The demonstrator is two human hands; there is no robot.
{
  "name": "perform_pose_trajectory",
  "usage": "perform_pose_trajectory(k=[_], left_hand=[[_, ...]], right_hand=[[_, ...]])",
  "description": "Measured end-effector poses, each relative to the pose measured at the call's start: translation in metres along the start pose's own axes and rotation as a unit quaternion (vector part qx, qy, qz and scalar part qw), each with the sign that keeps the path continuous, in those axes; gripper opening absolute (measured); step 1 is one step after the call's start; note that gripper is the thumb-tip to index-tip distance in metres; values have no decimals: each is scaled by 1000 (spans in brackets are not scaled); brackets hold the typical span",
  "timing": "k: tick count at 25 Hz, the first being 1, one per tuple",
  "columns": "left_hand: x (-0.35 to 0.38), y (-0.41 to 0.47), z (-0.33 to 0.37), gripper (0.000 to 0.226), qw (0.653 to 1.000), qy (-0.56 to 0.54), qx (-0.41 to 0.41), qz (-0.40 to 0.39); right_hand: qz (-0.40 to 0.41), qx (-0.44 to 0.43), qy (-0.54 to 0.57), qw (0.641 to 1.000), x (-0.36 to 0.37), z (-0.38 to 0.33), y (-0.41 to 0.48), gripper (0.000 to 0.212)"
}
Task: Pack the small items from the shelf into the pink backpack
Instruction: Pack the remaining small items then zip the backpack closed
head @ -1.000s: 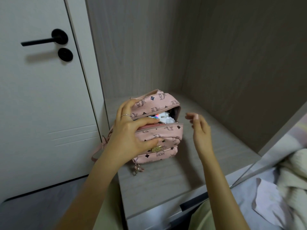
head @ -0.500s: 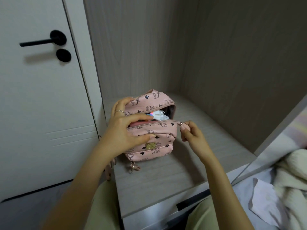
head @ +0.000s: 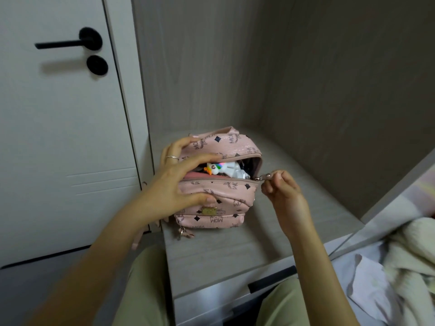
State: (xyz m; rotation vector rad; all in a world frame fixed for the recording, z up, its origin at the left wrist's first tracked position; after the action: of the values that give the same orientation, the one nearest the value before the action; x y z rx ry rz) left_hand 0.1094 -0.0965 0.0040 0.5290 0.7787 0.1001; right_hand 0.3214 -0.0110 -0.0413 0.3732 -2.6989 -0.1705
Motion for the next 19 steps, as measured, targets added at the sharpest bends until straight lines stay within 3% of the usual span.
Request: perform_pose_trajectory(k=[8,12,14,16,17,19], left_hand=[[-5,2,-6,61,1000,-23,-18,-2],[-5,0,0,58,997,61,39,-6],[-1,1,3,55,993,96,64,-18],[-1,9,2,52,993,106,49,-31],[-3,13,1,52,994,101,36,-30],[-9,21,0,49,996,86,27,-27]], right_hand=[[-25,-102,-137,985,22,-18,-2,16],[-35,-109,-174,978,28,-19,2,17],[-6,-42,-53,998,19,-9,6,16],[31,50,156,986,17,4,4,16],[37,61,209,975,16,9,3,16],[19,59,211,976,19,8,5,15]])
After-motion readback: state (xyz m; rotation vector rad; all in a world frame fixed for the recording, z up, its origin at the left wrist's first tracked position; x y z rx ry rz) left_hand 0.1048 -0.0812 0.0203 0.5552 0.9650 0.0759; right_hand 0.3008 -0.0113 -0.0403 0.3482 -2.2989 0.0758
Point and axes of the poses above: each hand's wrist, its own y-axis towards the middle knuckle, its own x-axis out of the palm, z = x × y, the point moved 6 cm from there along y, towards the middle knuckle, and after that the axes turned 2 degrees about z, right-handed, at the moved point
